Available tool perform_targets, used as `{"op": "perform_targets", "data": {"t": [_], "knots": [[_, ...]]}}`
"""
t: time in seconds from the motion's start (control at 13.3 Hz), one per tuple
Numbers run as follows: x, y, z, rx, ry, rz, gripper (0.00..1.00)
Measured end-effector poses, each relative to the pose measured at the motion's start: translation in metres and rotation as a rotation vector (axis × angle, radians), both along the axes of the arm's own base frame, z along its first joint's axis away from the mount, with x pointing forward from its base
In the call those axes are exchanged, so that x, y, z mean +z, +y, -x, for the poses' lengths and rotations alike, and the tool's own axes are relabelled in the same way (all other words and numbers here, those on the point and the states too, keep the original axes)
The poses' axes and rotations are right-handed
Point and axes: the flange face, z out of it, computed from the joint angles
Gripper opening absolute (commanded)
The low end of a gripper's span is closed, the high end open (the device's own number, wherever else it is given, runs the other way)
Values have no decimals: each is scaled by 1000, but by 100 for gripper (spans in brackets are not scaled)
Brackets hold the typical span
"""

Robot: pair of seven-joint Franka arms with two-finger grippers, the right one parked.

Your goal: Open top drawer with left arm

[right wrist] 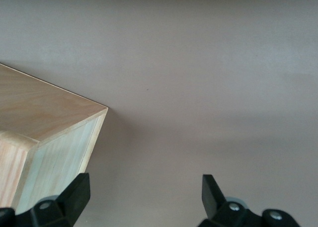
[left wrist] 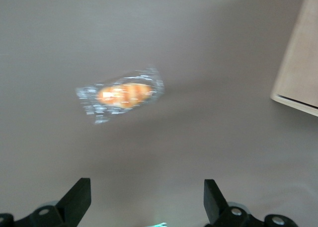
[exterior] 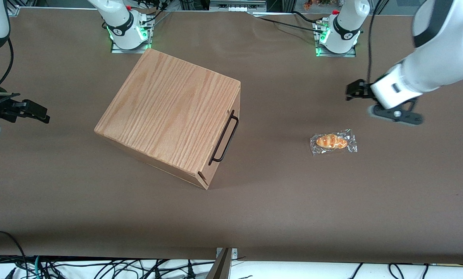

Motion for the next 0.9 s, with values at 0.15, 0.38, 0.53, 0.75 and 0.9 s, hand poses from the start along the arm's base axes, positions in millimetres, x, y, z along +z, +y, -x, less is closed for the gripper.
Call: {"op": "perform_targets", "data": {"t": [0.15,0.38,0.53,0.75,0.9], "knots": [[-17,-42,-14,-37,22,60,100],[-31,-99,-43,-86,-6,139,100],[-35,-135,-57,-101,-85,189,100],[-43,-183,-60,-119,-186,254,100],[-53,-218,-56,-141,-239,279,100]]}}
